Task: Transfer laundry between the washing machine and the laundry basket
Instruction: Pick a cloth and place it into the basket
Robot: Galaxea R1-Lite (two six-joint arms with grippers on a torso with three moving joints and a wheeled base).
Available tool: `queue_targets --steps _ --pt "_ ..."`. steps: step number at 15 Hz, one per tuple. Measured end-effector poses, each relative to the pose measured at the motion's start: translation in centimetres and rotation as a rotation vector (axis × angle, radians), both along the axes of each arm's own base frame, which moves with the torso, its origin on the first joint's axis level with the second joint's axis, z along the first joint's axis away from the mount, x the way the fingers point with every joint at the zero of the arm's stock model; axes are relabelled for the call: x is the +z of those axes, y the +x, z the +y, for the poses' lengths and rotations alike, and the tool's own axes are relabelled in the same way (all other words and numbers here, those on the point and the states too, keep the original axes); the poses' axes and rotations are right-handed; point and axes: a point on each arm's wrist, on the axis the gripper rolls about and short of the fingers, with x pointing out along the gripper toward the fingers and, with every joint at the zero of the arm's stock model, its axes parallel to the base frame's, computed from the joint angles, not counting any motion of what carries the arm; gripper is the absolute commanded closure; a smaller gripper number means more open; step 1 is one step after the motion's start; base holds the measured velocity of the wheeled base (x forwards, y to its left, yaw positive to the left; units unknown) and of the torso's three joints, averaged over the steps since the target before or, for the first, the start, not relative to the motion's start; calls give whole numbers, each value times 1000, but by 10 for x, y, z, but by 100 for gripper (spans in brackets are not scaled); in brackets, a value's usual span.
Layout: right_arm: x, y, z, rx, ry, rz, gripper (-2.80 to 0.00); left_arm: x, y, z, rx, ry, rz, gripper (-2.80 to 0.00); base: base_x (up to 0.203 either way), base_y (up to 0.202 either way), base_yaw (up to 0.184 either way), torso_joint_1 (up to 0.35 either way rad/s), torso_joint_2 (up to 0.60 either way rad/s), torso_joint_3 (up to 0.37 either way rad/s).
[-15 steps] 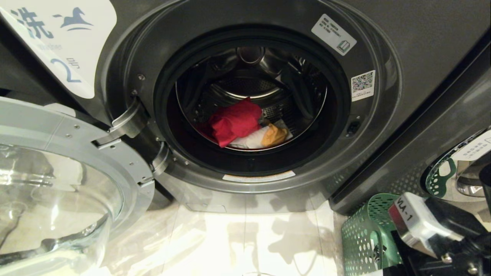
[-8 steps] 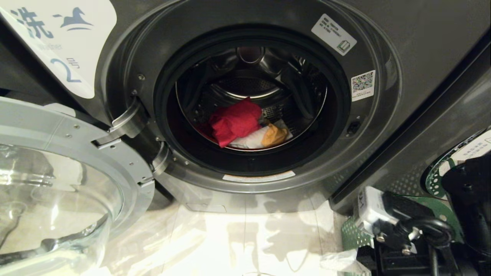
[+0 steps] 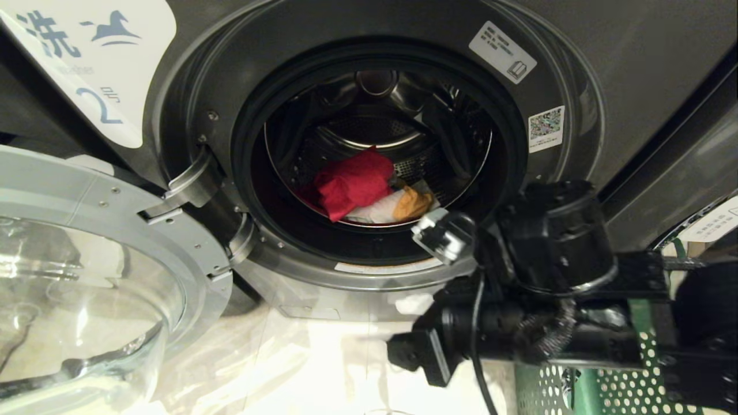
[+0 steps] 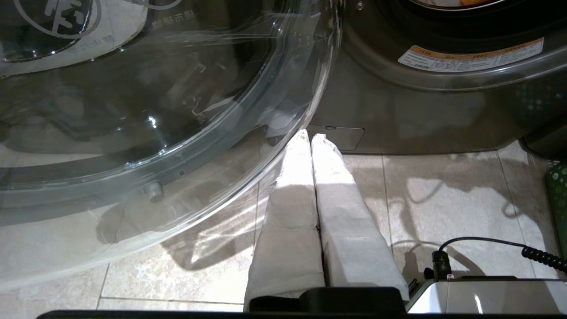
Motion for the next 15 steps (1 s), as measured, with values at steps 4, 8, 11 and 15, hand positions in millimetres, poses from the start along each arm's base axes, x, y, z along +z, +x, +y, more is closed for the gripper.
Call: queue_targets --steps 4,8,11,15 --pt "-16 50 42 -223 5 2 -280 0 0 0 0 0 0 0 0 0 0 0 0 0" --pt "-31 95 54 -425 15 -2 -280 0 0 0 0 0 0 0 0 0 0 0 0 0" --pt "-31 127 59 -556 61 -32 -280 0 0 0 0 0 0 0 0 0 0 0 0 0" --pt "-33 163 62 -624 103 -73 -280 0 0 0 0 0 0 0 0 0 0 0 0 0"
